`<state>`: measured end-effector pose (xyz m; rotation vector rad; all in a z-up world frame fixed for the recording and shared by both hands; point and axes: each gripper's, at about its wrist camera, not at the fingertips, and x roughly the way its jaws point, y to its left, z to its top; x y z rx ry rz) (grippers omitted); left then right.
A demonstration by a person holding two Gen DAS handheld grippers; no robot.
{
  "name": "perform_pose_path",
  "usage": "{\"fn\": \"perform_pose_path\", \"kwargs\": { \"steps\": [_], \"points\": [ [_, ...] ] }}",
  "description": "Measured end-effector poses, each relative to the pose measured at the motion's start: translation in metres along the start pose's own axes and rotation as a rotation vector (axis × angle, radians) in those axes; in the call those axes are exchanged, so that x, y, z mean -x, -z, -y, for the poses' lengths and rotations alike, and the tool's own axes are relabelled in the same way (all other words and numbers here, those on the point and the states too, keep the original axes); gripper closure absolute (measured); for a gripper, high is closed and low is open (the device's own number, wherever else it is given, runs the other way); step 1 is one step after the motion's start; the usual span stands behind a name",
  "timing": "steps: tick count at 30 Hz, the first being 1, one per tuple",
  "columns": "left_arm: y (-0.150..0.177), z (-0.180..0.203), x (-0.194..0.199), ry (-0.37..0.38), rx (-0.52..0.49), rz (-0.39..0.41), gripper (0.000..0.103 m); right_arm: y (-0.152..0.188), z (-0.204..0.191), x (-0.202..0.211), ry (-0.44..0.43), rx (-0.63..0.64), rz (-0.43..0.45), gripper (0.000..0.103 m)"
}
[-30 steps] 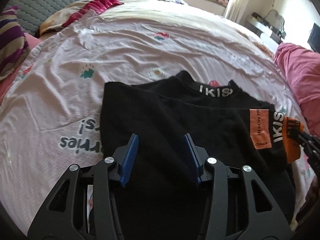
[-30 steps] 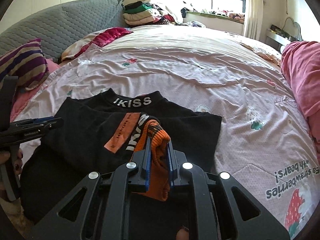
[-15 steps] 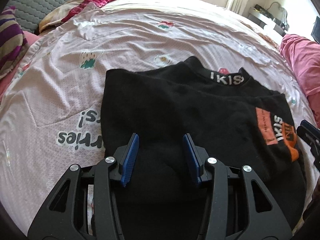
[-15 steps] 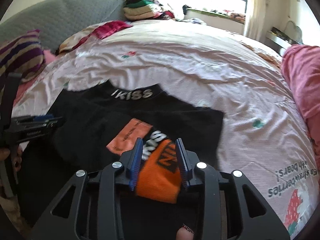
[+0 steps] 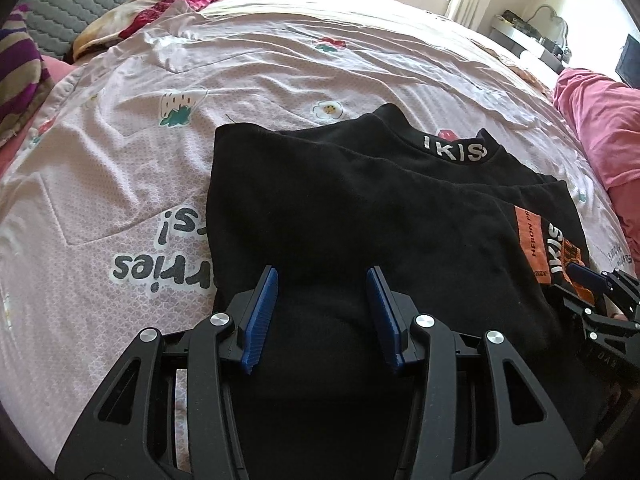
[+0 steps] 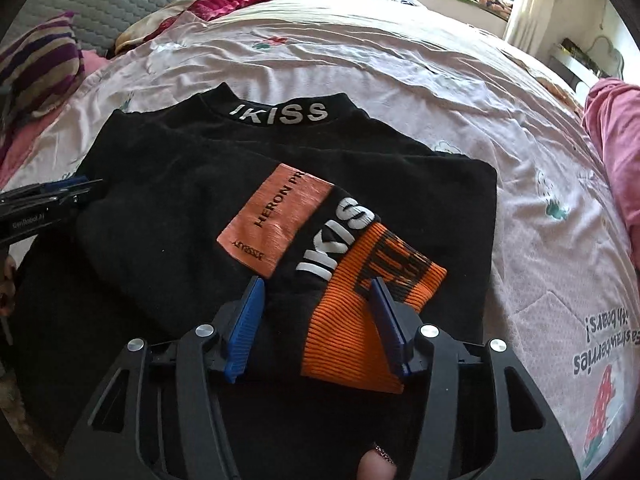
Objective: Fold small clothes
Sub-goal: 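Open the right gripper and move both grippers back toward the shirt hem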
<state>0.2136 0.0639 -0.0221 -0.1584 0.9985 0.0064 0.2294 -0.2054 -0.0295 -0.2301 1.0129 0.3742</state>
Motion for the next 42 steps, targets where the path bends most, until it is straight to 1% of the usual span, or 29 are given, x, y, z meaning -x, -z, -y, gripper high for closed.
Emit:
{"fn": "perform_pose_path", "kwargs": {
  "steps": [3, 11, 14, 15, 16, 17, 18, 21, 23, 24, 26, 27, 28, 32, 35, 37, 40, 42],
  "points": [
    [0.0, 0.0, 0.0, 0.001, -0.001, 0.0, 0.064, 0.0, 0.002, 0.002, -0.01, -0.025, 0.0, 0.05],
    [0.0, 0.002, 0.001, -0.01, 0.001, 0.0, 0.065, -0.001, 0.005, 0.016, -0.069, -0.059, 0.037, 0.049],
    [0.0, 0.003, 0.001, -0.015, 0.003, -0.001, 0.064, -0.002, 0.005, 0.02, -0.078, -0.065, 0.047, 0.049],
    [0.0, 0.003, 0.001, -0.016, 0.003, -0.001, 0.064, -0.002, 0.005, 0.021, -0.083, -0.069, 0.048, 0.046],
    [0.0, 0.004, 0.001, -0.018, 0.003, -0.001, 0.064, -0.003, 0.006, 0.022, -0.086, -0.075, 0.05, 0.031],
    [0.0, 0.004, 0.001, -0.02, 0.002, -0.002, 0.064, -0.002, 0.006, 0.024, -0.093, -0.086, 0.06, 0.026],
    [-0.001, 0.004, 0.002, -0.02, 0.002, -0.002, 0.064, -0.003, 0.006, 0.025, -0.097, -0.089, 0.064, 0.026],
    [0.0, 0.004, 0.005, -0.018, 0.003, 0.002, 0.06, -0.003, 0.006, 0.031, -0.096, -0.086, 0.081, 0.025],
    [0.0, 0.005, 0.007, -0.022, 0.005, 0.006, 0.057, -0.003, 0.008, 0.034, -0.095, -0.094, 0.094, 0.018],
    [0.0, 0.005, 0.008, -0.022, 0.004, 0.007, 0.055, -0.003, 0.009, 0.035, -0.097, -0.097, 0.097, 0.018],
    [0.001, 0.006, 0.009, -0.02, 0.007, 0.009, 0.051, -0.004, 0.01, 0.037, -0.099, -0.104, 0.102, 0.017],
    [0.001, 0.006, 0.01, -0.016, 0.007, 0.009, 0.047, -0.004, 0.011, 0.038, -0.099, -0.106, 0.104, 0.016],
    [0.001, 0.007, 0.012, -0.011, 0.006, 0.009, 0.044, -0.003, 0.012, 0.039, -0.097, -0.107, 0.107, 0.013],
    [0.003, 0.013, 0.016, -0.013, -0.006, 0.013, 0.038, -0.003, 0.014, 0.043, -0.099, -0.111, 0.122, 0.012],
    [0.003, 0.015, 0.02, -0.009, -0.003, 0.016, 0.036, -0.002, 0.016, 0.048, -0.098, -0.116, 0.137, 0.012],
    [0.004, 0.015, 0.023, -0.006, 0.003, 0.021, 0.031, -0.001, 0.018, 0.052, -0.103, -0.124, 0.149, 0.012],
    [0.004, 0.015, 0.029, -0.003, 0.006, 0.031, 0.03, -0.001, 0.02, 0.058, -0.105, -0.128, 0.166, 0.012],
    [0.003, 0.014, 0.033, 0.0, 0.011, 0.04, 0.027, -0.001, 0.022, 0.062, -0.103, -0.131, 0.179, 0.009]
  ]
}}
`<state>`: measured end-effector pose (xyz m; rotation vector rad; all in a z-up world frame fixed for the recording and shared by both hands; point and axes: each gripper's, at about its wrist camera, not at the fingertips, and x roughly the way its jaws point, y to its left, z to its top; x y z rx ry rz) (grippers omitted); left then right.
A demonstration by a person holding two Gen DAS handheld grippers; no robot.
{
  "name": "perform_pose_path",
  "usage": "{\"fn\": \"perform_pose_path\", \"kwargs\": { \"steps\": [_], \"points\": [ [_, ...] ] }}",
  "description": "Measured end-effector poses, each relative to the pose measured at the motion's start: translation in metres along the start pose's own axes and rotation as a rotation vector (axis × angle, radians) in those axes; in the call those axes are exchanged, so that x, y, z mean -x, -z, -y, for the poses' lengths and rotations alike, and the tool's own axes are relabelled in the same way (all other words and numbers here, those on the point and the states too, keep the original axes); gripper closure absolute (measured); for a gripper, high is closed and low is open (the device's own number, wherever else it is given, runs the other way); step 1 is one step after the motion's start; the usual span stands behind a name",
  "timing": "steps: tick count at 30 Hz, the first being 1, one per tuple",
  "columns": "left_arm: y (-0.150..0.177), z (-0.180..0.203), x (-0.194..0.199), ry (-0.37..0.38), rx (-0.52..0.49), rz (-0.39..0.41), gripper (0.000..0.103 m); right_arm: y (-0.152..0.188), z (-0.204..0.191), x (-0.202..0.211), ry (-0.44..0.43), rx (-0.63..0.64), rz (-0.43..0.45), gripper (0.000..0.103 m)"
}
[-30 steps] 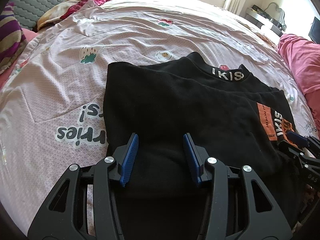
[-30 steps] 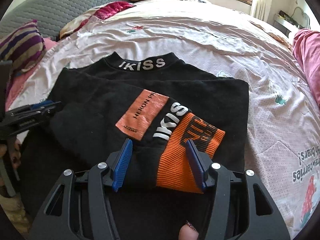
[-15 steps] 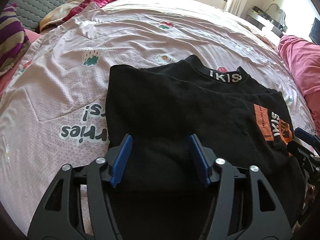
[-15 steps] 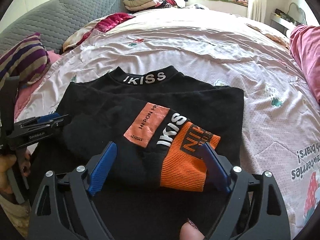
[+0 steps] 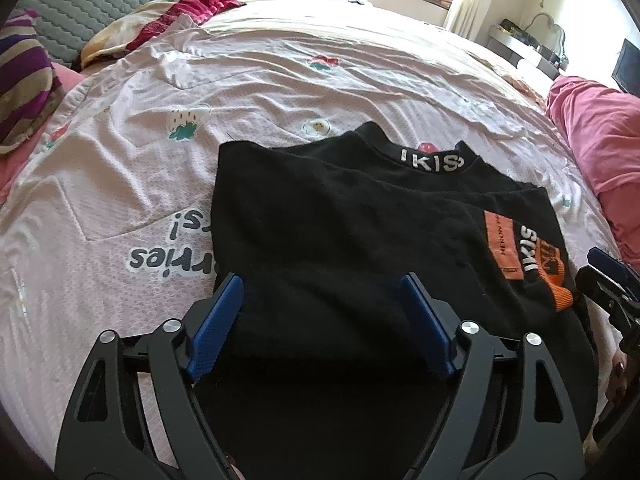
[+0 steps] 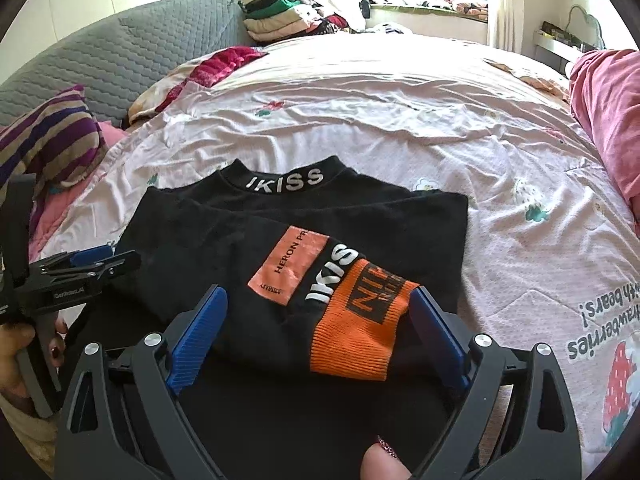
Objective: Fold small clothes
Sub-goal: 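Open the right gripper and move both grippers back toward the shirt hem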
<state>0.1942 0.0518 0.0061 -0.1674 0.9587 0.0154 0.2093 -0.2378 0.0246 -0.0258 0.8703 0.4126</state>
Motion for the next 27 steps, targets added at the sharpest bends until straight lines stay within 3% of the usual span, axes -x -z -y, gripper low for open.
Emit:
{"fn": "perform_pose_path", "kwargs": {
  "steps": [10, 27],
  "points": [
    [0.0, 0.005, 0.031, -0.01, -0.007, 0.057, 0.01, 0.004, 0.006, 0.024, 0.004, -0.011, 0.062, 0.007],
    [0.013, 0.019, 0.077, 0.007, -0.031, 0.118, 0.01, 0.013, 0.017, 0.069, -0.006, -0.053, 0.167, 0.005]
  ]
}}
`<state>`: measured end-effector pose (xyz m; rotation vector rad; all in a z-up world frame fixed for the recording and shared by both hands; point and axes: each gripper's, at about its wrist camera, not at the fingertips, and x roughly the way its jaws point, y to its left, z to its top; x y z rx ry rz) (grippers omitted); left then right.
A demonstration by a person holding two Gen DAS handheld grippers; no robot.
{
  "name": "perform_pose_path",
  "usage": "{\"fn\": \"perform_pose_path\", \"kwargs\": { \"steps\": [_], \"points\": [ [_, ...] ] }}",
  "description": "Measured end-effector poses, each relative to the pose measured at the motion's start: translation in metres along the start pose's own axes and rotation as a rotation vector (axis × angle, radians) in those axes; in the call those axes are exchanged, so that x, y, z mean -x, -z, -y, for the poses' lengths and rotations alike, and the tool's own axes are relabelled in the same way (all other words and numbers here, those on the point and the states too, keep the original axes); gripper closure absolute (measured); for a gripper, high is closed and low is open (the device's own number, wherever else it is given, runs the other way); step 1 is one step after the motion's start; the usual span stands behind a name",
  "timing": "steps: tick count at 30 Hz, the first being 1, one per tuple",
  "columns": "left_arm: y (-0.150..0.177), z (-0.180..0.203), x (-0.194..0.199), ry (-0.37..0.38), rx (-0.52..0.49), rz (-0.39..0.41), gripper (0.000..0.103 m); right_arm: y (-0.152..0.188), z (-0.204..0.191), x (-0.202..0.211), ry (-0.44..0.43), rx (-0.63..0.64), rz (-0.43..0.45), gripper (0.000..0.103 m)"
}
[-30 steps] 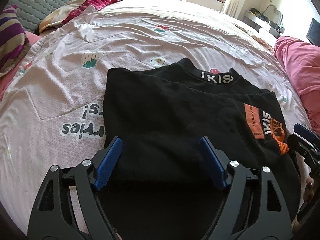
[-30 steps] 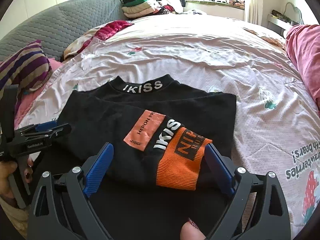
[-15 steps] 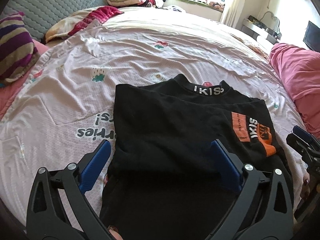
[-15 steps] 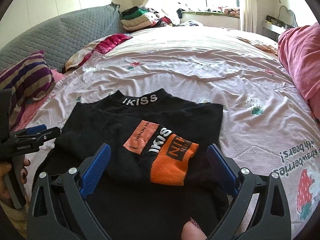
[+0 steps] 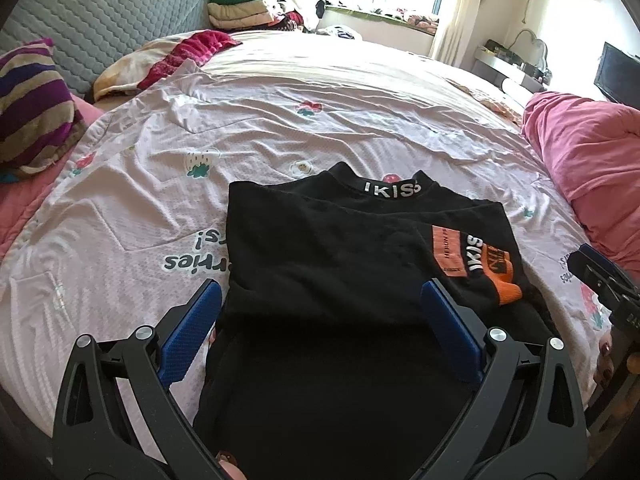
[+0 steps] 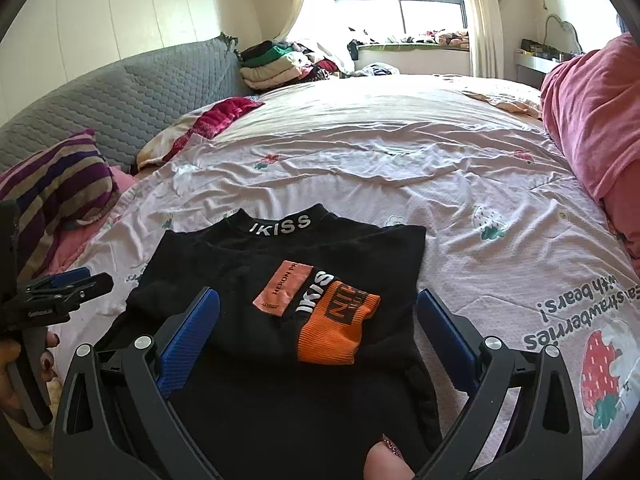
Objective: Fold small clothes
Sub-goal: 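Open the right gripper and move both grippers back toward the shirt hem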
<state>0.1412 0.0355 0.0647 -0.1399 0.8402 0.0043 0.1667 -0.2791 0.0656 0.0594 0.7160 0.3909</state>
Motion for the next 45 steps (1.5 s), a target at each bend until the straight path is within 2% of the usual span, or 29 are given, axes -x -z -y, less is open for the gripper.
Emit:
{"fn": "perform_pose_path", "kwargs": {
  "steps": [18, 25, 45],
  "points": [
    [0.027, -0.006, 0.032, -0.012, -0.003, 0.008, 0.01, 0.015, 0.012, 0.04, 0.023, -0.016, 0.069, 0.005],
    [0.04, -0.012, 0.039, -0.012, 0.01, 0.003, 0.01, 0.03, 0.009, 0.053, 0.042, 0.017, 0.08, 0.005],
    [0.075, -0.02, 0.044, -0.036, -0.001, -0.029, 0.01, 0.058, -0.006, 0.073, -0.007, 0.06, 0.07, 0.005]
  ]
}}
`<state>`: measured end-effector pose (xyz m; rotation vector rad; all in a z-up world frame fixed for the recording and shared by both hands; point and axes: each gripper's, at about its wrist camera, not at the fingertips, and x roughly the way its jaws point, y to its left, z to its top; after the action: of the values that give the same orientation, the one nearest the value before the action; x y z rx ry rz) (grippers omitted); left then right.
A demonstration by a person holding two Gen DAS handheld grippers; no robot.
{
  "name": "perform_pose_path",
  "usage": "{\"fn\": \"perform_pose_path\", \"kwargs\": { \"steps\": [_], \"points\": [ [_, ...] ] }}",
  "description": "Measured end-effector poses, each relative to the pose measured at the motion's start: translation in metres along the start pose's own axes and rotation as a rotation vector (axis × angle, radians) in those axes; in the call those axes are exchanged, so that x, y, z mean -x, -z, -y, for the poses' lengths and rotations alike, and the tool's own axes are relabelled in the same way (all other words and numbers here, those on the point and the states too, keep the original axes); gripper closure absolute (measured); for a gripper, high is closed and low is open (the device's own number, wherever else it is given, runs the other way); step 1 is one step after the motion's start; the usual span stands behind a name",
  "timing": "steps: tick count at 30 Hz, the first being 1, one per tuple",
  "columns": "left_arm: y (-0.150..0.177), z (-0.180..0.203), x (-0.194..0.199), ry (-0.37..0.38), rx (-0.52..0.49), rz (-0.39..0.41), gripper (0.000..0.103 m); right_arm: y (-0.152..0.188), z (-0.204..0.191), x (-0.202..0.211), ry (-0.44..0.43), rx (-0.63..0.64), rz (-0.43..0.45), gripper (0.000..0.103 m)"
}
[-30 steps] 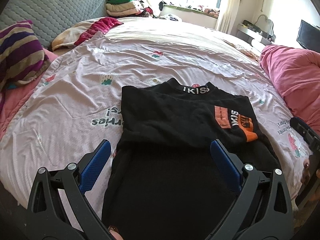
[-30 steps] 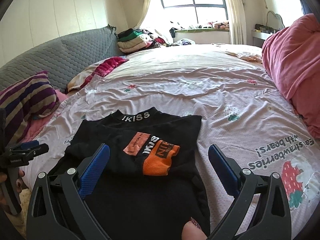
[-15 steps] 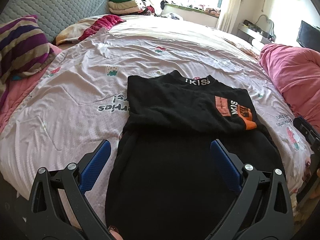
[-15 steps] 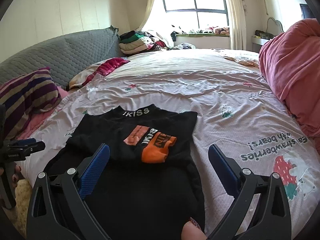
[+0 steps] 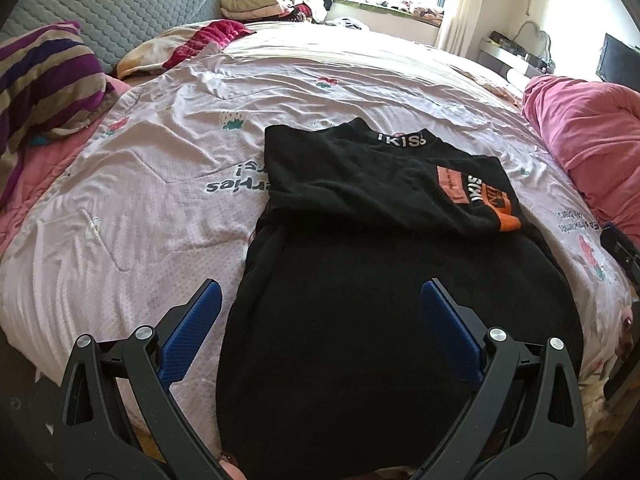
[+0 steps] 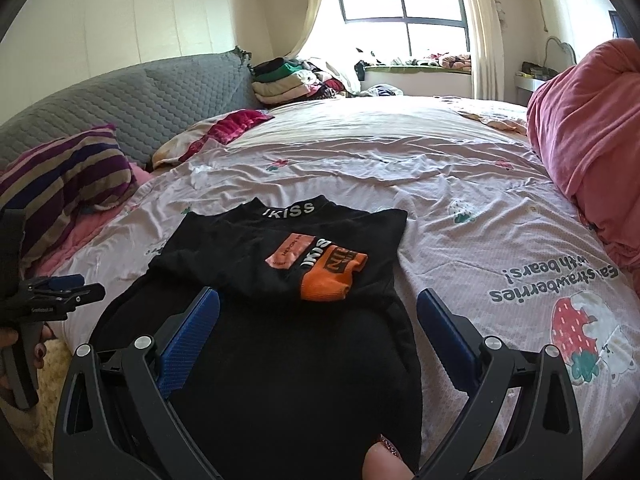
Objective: Fold small clothes
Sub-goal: 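Open the right gripper and move both grippers back toward the shirt hem, then grasp the black hem edge with the right gripper while the left gripper grasps it too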
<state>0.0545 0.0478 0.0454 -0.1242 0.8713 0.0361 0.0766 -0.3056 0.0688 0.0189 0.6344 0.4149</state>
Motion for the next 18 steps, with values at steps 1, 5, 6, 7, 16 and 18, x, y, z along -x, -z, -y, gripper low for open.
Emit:
{"fn": "perform_pose_path", "kwargs": {
  "steps": [1, 5, 6, 7, 16, 18],
  "points": [
    [0.001, 0.0, 0.0, -0.002, -0.001, 0.0, 0.01, 0.001, -0.001, 0.0, -0.001, 0.003, -0.003, 0.005],
    [0.006, -0.003, 0.001, -0.01, -0.001, -0.002, 0.01, 0.006, -0.007, 0.0, -0.009, 0.02, -0.016, 0.005],
    [0.008, -0.003, 0.001, -0.011, -0.004, -0.004, 0.01, 0.007, -0.008, 0.0, -0.01, 0.023, -0.019, 0.005],
    [0.009, -0.002, 0.0, -0.015, -0.009, -0.006, 0.01, 0.007, -0.009, 0.0, -0.011, 0.027, -0.022, 0.005],
    [0.025, -0.008, -0.003, -0.017, -0.027, -0.04, 0.01, 0.031, -0.012, 0.005, 0.039, 0.049, -0.051, 0.005],
    [0.029, -0.01, -0.004, -0.02, -0.024, -0.045, 0.01, 0.039, -0.01, 0.006, 0.056, 0.051, -0.062, 0.005]
  ]
}}
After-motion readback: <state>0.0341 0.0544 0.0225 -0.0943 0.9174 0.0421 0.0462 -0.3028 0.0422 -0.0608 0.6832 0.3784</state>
